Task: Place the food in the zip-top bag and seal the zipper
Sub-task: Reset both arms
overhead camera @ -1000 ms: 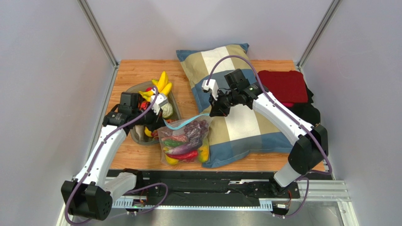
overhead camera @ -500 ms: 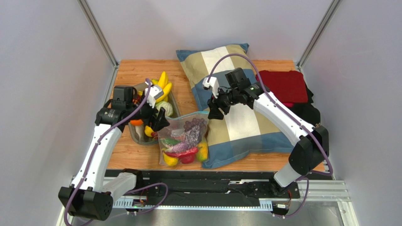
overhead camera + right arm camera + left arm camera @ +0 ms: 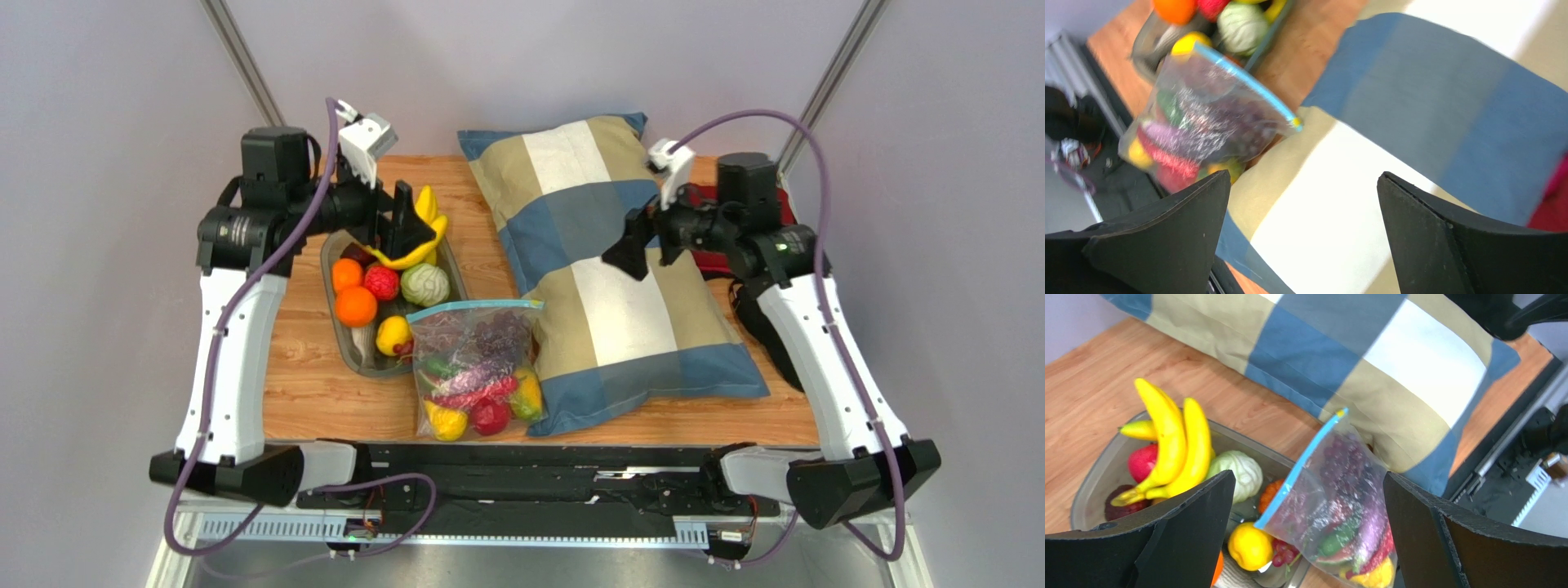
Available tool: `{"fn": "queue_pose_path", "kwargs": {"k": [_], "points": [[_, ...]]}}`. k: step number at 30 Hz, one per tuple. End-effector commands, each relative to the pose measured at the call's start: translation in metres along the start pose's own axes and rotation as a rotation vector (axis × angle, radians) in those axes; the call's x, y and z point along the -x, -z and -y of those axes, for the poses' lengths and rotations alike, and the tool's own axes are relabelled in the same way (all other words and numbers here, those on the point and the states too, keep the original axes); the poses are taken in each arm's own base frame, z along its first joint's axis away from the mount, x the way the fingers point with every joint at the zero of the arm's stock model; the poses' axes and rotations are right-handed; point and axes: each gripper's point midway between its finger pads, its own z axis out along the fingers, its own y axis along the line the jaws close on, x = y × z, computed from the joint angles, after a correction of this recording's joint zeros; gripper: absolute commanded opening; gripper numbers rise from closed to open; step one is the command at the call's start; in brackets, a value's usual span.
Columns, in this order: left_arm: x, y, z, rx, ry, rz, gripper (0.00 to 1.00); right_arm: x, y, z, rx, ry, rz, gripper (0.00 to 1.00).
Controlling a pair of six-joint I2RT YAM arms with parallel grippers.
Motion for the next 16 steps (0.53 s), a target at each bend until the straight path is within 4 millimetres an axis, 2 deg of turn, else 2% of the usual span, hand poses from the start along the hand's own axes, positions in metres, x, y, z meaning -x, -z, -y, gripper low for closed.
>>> {"fn": "queue_pose_path", "kwargs": {"k": [1,2,4,5,7,8,11,14,16], "points": [[0.011,-0.001,-0.023,0.099,0.118,-0.021,0.99,0.004,0.039,0.034,-0.128,-0.186,0.09,0.95],[0.012,-0.005,-0.03,0.112,0.132,-0.023,0.99,-0.002,0.054,0.052,-0.194,-0.228,0.107,0.95],[0.008,-0.013,-0.038,0.127,0.168,-0.024,0.99,-0.023,0.062,0.071,-0.242,-0.309,0.098,0.95],[0.003,-0.019,-0.043,0.132,0.183,-0.04,0.99,-0.031,0.074,0.086,-0.295,-0.346,0.106,0.95],[-0.01,-0.031,-0.051,0.134,0.208,-0.067,0.99,-0.051,0.079,0.098,-0.346,-0.384,0.087,0.95],[-0.023,-0.037,-0.055,0.143,0.229,-0.096,0.99,-0.058,0.086,0.106,-0.381,-0.404,0.086,0.95],[-0.041,-0.051,-0.065,0.157,0.263,-0.135,0.99,-0.08,0.09,0.114,-0.43,-0.437,0.06,0.95],[-0.051,-0.057,-0.07,0.159,0.29,-0.173,0.99,-0.088,0.09,0.113,-0.437,-0.453,0.051,0.94],[-0.049,-0.058,-0.073,0.17,0.282,-0.165,0.99,-0.089,0.091,0.114,-0.448,-0.456,0.052,0.95]]}}
